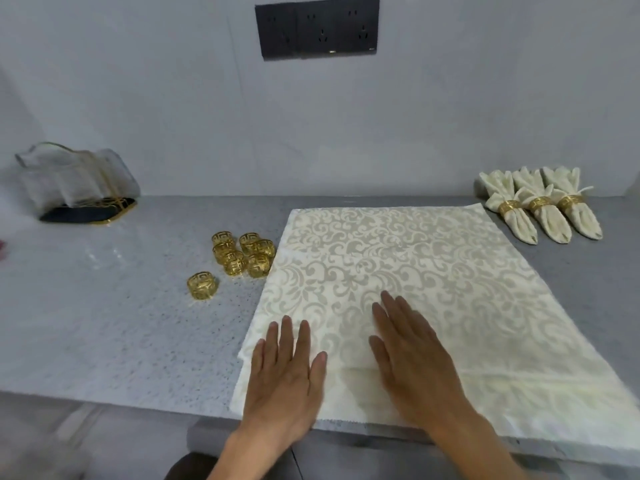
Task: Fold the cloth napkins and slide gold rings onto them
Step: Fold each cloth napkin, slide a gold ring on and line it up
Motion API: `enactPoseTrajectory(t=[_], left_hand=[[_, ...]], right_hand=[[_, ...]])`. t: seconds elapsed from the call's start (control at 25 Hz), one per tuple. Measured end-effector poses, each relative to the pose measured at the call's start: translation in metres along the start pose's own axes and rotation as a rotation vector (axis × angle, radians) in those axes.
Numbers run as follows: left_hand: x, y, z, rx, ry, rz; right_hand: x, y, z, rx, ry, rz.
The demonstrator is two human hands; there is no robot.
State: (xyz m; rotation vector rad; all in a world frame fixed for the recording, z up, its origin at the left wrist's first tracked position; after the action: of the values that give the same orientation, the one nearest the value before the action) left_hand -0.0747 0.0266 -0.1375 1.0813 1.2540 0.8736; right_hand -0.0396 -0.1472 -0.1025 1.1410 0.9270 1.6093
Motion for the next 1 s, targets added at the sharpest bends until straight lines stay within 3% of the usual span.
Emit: enactPoseTrajectory(t=[0.12, 0.24, 0.28, 0.4, 0.52, 0.72, 0.84, 1.0], left_hand=[[-0.009, 0.027, 0.002, -0.005, -0.044, 0.051], [-0.016, 0.082, 0.070, -0.152, -0.231, 0.092], [-0.016, 0.095, 0.100, -0.136, -0.281, 0.065], [-0.013, 0.086, 0.172, 0.142, -0.401, 0.303], [0.027, 0.074, 0.202, 0.280, -0.334, 0.444], [0.066, 0.073, 0.218, 0.302, -0.191, 0.305], [0.067, 0.089, 0.211, 0.149, -0.179, 0.114], [0.041, 0.125, 0.155, -0.267, -0.210, -0.261]], right_hand=[[0.012, -0.033, 0.001, 0.112, 0.018, -0.069], [0.006, -0.040, 0.001, 0.107, -0.008, -0.065], [0.006, -0.043, 0.001, 0.110, 0.000, -0.063], [0.001, -0.036, -0.006, 0.063, 0.039, -0.076], [0.011, -0.035, -0.007, 0.070, 0.079, -0.074], [0.009, -0.039, -0.005, 0.129, 0.020, -0.025], [0.012, -0.032, -0.004, 0.161, 0.038, 0.058], [-0.007, -0.009, 0.002, 0.301, -0.202, 0.617]])
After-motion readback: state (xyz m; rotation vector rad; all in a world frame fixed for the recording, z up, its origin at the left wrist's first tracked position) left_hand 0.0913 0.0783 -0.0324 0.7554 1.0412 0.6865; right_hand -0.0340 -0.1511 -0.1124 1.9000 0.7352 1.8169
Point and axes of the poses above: each hand's wrist, its own z-axis towards the middle knuckle, its own y-axis out of the back of the hand, x = y × z, the point moved 8 cm from there along z, towards the middle knuckle, and after that the axes turned 15 degrees about -y, right-handed, at the moved point
